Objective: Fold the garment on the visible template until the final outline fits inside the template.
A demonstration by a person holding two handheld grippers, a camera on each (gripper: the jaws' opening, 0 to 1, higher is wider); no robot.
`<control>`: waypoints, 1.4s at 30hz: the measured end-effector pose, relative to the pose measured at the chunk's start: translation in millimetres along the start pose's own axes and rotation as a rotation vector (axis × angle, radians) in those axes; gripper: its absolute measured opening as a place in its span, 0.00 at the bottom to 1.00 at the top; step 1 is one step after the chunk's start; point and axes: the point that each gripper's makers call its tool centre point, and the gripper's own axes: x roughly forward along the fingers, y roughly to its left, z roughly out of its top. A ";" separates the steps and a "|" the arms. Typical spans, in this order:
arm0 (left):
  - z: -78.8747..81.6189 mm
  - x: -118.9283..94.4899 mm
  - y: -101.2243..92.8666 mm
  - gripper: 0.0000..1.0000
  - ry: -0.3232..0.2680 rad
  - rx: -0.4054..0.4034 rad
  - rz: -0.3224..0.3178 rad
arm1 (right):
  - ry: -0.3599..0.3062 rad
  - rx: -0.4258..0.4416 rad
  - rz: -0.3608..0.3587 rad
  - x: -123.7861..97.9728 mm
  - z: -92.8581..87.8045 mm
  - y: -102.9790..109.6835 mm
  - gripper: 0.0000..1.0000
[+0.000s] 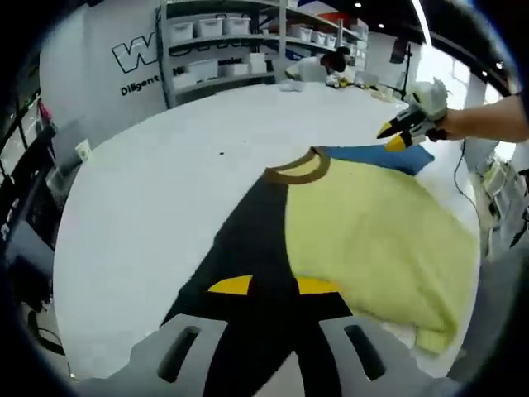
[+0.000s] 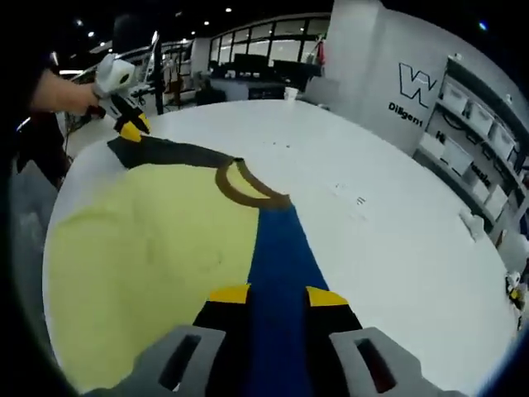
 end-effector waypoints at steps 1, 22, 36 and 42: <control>-9.9 -6.1 -10.5 0.23 0.009 0.005 -0.014 | -0.003 -0.005 0.011 -3.7 -1.7 7.8 0.20; -87.1 -14.3 -159.0 0.28 0.078 -0.001 -0.279 | -0.052 -0.013 0.226 -66.6 -49.2 184.2 0.31; -90.8 -44.1 -158.3 0.04 0.119 -0.165 -0.231 | 0.043 -0.107 0.296 -69.3 -80.4 227.1 0.31; -100.7 -77.7 -167.6 0.04 0.120 -0.183 -0.180 | 0.055 -0.099 0.294 -68.9 -85.7 228.0 0.31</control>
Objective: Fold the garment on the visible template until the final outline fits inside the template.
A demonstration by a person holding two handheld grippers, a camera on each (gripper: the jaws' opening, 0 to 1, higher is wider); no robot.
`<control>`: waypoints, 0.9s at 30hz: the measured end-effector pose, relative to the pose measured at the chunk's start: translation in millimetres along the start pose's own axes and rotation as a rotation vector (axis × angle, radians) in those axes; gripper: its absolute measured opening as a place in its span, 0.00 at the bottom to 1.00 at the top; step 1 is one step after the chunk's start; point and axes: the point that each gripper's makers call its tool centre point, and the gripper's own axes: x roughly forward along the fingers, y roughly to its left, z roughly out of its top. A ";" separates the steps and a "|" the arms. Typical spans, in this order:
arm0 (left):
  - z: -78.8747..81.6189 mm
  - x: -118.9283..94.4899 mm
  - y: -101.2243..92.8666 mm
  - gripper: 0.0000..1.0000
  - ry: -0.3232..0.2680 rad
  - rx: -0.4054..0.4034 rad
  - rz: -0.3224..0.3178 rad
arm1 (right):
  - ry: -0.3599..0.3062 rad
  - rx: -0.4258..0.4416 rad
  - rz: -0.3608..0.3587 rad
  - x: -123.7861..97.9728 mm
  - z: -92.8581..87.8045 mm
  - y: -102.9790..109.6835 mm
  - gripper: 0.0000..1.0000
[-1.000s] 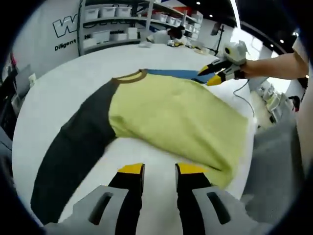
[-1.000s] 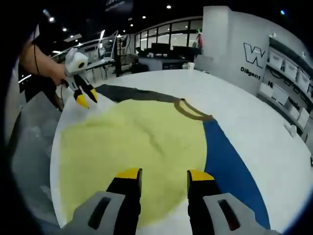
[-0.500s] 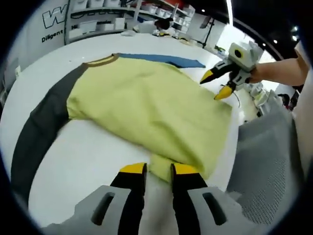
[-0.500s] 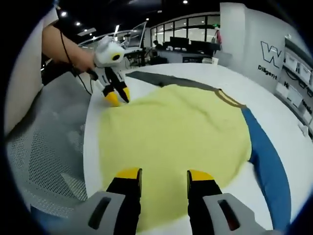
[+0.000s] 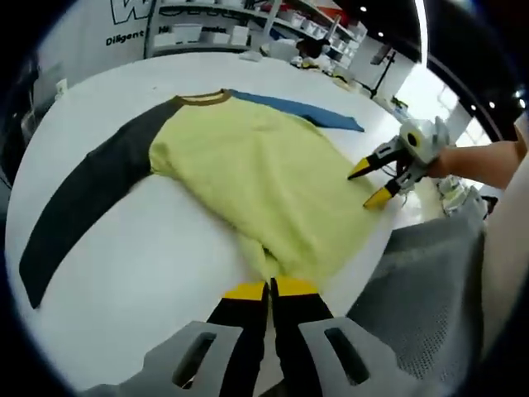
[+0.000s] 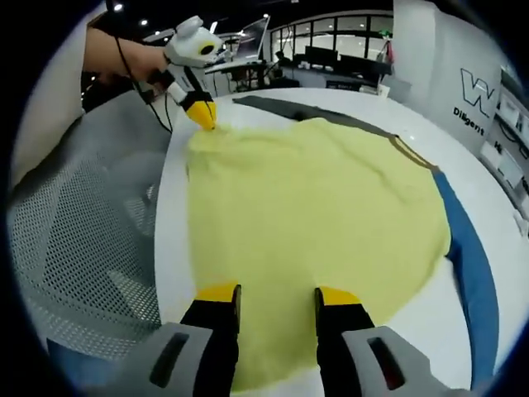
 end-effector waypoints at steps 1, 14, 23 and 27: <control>-2.2 -2.2 -2.6 0.04 0.000 -0.003 0.002 | 0.000 0.001 -0.002 0.0 0.1 -0.6 0.30; -41.0 -22.6 -33.7 0.02 0.108 -0.037 -0.061 | 0.026 -0.007 -0.014 -5.6 -6.2 -1.3 0.31; -36.9 -14.3 42.7 0.15 0.059 -0.026 0.119 | 0.035 -0.019 -0.011 -17.2 -13.0 7.0 0.32; -37.3 -6.9 22.7 0.21 0.086 0.087 0.058 | 0.032 -0.041 0.006 -25.2 -12.7 13.8 0.32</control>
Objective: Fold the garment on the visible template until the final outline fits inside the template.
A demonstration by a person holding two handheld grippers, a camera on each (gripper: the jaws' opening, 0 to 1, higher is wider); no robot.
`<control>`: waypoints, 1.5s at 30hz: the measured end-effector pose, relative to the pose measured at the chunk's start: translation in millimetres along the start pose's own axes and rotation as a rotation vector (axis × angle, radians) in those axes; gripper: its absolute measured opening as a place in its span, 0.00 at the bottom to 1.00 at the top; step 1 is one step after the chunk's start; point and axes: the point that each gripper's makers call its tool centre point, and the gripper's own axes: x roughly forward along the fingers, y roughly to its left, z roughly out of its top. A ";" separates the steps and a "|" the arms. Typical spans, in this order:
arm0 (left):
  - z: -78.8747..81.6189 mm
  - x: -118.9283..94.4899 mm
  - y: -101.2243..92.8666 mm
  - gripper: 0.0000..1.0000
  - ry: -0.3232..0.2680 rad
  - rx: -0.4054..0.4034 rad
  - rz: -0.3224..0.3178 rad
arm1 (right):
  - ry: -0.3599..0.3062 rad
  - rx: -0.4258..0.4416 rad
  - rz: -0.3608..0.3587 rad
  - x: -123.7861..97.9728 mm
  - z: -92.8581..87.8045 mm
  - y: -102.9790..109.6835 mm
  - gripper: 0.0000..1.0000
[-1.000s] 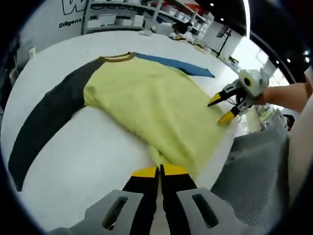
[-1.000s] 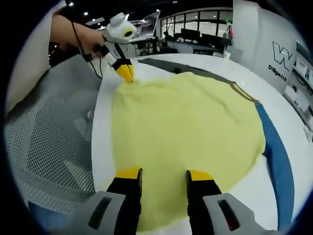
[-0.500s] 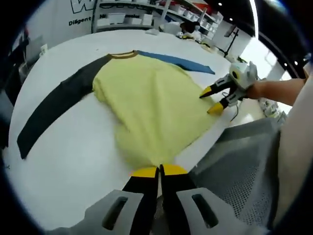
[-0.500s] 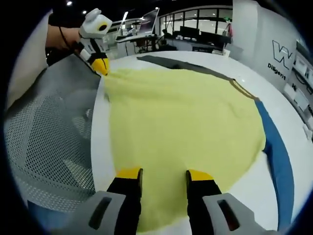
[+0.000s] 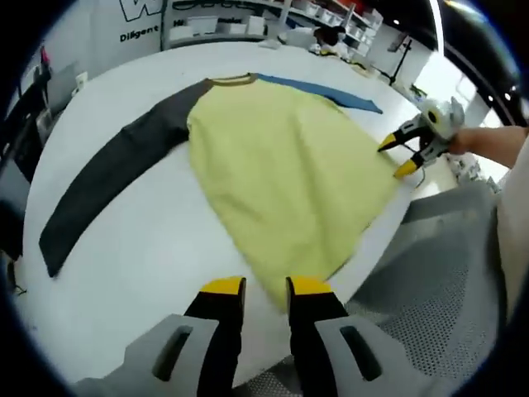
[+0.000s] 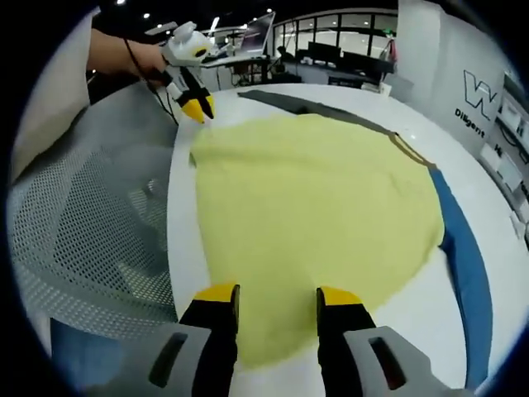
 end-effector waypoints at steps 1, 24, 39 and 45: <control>0.5 0.5 -3.4 0.22 -0.001 0.022 -0.006 | 0.006 -0.011 0.005 -1.3 -2.0 2.2 0.32; -12.9 -11.1 -2.1 0.03 0.016 0.080 0.014 | 0.104 -0.106 -0.030 -30.0 -36.6 1.5 0.00; -42.2 1.6 -9.7 0.03 0.116 0.124 -0.013 | 0.160 -0.178 0.028 -22.3 -47.7 29.5 0.00; -49.8 -3.1 -6.8 0.00 0.144 0.120 -0.023 | 0.172 -0.151 0.049 -25.6 -50.4 27.6 0.00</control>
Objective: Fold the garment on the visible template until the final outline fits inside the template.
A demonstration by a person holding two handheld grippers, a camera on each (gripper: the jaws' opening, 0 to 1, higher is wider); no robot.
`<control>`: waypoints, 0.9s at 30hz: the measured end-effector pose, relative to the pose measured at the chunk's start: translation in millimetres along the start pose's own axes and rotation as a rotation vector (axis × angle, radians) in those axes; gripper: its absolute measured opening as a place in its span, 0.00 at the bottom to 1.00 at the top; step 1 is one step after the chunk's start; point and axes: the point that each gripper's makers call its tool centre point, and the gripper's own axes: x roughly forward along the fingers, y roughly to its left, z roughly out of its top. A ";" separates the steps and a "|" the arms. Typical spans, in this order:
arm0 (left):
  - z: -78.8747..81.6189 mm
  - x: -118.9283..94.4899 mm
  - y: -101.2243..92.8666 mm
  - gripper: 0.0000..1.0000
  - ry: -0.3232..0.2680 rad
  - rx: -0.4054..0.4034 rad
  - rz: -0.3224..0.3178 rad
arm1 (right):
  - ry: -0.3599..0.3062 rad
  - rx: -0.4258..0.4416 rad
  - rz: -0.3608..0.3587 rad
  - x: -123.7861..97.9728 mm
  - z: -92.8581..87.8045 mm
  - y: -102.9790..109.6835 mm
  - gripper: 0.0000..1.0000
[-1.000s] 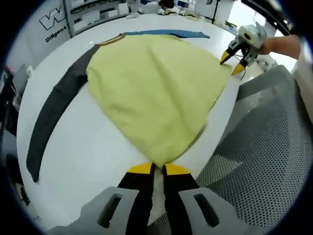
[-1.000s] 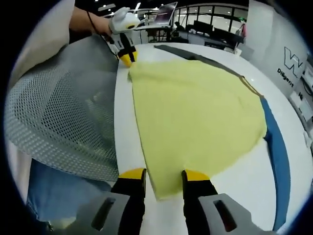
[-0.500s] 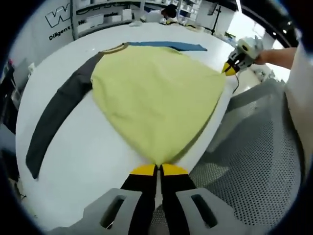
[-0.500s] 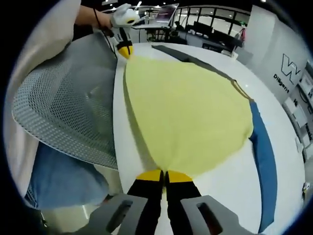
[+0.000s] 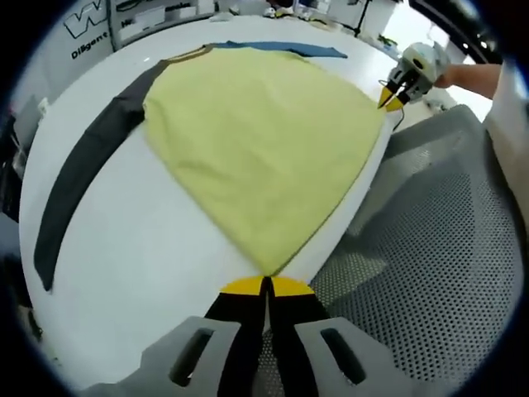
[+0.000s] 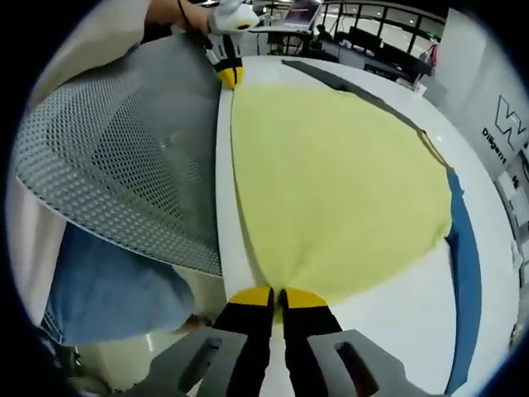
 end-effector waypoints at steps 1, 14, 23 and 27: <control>0.3 -0.9 0.4 0.00 -0.004 0.001 0.000 | 0.006 0.007 0.014 -0.8 -0.6 1.8 0.00; 27.4 -38.8 71.0 0.06 -0.155 -0.155 0.088 | -0.105 0.306 -0.031 -40.3 -16.3 -45.2 0.02; 30.8 -50.9 153.7 0.20 -0.197 -0.258 0.260 | -0.123 0.476 -0.263 -55.3 -51.2 -132.1 0.14; 33.7 -56.0 194.7 0.22 -0.200 -0.297 0.333 | -0.144 0.609 -0.371 -64.1 -69.2 -179.4 0.20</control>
